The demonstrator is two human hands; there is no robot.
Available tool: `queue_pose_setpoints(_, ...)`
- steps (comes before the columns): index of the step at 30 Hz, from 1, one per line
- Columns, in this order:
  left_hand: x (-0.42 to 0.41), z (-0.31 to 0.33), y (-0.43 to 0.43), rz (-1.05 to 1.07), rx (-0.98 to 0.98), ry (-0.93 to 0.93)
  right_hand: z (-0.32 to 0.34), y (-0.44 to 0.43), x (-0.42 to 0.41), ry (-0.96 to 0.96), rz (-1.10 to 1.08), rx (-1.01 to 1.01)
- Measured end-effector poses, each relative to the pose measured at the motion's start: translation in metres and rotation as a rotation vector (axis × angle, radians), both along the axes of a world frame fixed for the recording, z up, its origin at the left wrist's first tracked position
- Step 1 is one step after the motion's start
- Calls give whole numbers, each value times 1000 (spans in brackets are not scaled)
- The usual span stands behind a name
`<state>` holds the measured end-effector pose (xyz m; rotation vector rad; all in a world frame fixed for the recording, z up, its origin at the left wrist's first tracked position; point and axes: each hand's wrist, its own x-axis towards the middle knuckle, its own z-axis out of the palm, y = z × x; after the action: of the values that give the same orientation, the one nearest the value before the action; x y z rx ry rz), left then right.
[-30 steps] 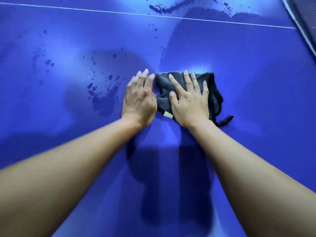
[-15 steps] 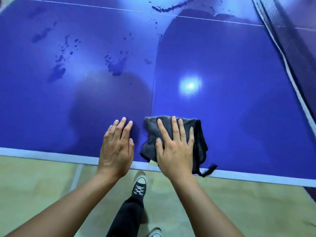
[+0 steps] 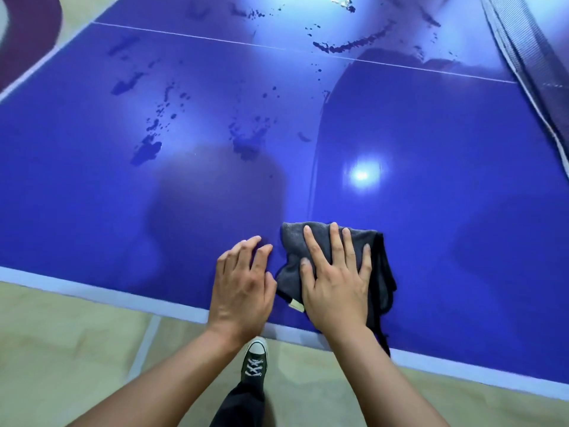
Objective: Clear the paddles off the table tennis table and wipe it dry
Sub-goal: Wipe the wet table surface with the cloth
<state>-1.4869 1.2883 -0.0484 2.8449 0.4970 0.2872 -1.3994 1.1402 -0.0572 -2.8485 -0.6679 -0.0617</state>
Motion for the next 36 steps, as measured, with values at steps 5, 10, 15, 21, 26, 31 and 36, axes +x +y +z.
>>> queue_pose_setpoints(5, 40, 1, 27, -39, 12, -60, -1, 39, 60, -11, -15, -4)
queue_pose_setpoints(10, 105, 3, 65, -40, 24, -105, -2, 77, 133, 8, -27, -15)
queue_pose_setpoints(15, 181, 5, 108, -44, 34, -113, 0, 112, 214, 28, -59, -32)
queue_pose_setpoints(21, 292, 10, 163, -112, 44, -69, 2, 154, 310, 45, -105, -40)
queue_pose_setpoints(26, 385, 16, 196, -154, 34, 2, 2, 172, 358, 61, -133, -38)
queue_pose_setpoints(31, 455, 13, 211, -119, -4, 67, 4, 190, 408, 59, -134, -39)
queue_pose_setpoints(36, 466, -9, 205, -81, 2, 67, 5, 211, 465, 78, -139, -17)
